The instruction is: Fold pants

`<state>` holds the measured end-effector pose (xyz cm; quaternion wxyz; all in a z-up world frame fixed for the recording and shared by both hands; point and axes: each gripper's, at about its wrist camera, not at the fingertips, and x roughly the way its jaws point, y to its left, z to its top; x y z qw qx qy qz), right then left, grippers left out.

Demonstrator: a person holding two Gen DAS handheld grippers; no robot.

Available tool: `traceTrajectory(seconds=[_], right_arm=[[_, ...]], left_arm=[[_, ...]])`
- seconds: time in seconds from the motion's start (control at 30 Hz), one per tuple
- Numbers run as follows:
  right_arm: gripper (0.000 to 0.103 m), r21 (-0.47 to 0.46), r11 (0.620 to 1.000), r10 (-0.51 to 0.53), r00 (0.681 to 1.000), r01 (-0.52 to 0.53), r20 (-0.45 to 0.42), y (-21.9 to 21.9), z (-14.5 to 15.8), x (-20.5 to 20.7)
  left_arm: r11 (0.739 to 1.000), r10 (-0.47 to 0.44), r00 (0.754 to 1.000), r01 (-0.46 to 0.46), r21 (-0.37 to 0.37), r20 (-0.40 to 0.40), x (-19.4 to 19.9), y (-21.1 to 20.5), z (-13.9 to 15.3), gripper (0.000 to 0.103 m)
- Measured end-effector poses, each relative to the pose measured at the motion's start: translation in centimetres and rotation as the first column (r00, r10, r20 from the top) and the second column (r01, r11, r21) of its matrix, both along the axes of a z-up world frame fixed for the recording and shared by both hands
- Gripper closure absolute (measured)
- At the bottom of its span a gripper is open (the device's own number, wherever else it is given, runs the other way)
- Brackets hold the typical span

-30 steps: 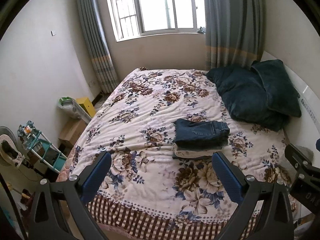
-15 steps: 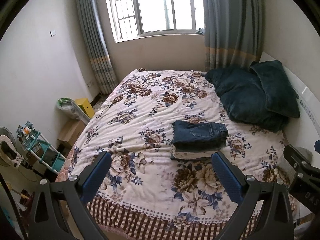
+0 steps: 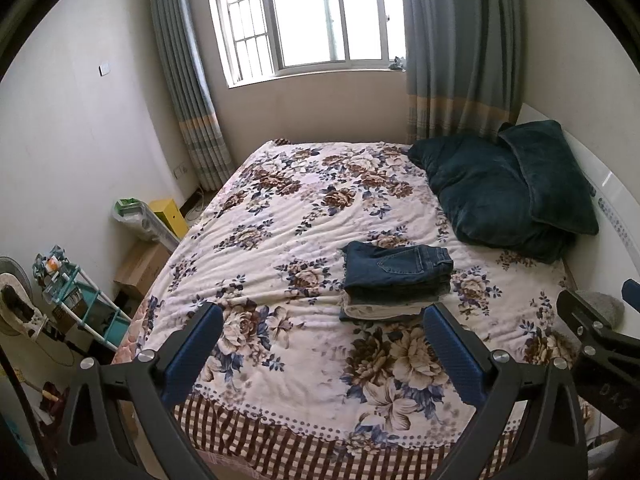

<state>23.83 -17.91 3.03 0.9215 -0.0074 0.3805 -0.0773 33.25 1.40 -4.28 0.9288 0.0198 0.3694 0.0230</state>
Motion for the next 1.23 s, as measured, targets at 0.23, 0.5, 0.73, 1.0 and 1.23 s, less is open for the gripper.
traceTrajectory(seconds=[0.23,0.5,0.73,1.0,1.23], right_arm=[[0.002,0.003,1.000,0.002,1.000,-0.002,0.002,0.10,-0.11,-0.17],[0.002,0.004,1.000,0.003,1.000,-0.003,0.002,-0.04,0.16,-0.03],[0.002,0.002,1.000,0.005,1.000,-0.005,0.002,0.07,0.06,-0.07],[0.002,0.003,1.000,0.002,1.000,-0.002,0.003,-0.12,0.22,-0.13],[0.002,0.006,1.000,0.000,1.000,0.000,0.003,-0.12,0.21,-0.19]], left_arm=[[1.000,-0.003,1.000,0.003,0.001,-0.001,0.16,-0.01,0.14,0.000],[1.000,-0.007,1.000,0.007,0.000,0.003,0.05,0.02,0.14,0.000],[1.000,-0.005,1.000,0.005,-0.001,0.001,-0.04,0.13,0.32,0.000],[1.000,-0.012,1.000,0.012,-0.001,0.002,-0.15,0.17,0.46,0.000],[1.000,-0.008,1.000,0.009,-0.005,0.022,-0.68,0.07,0.76,0.000]])
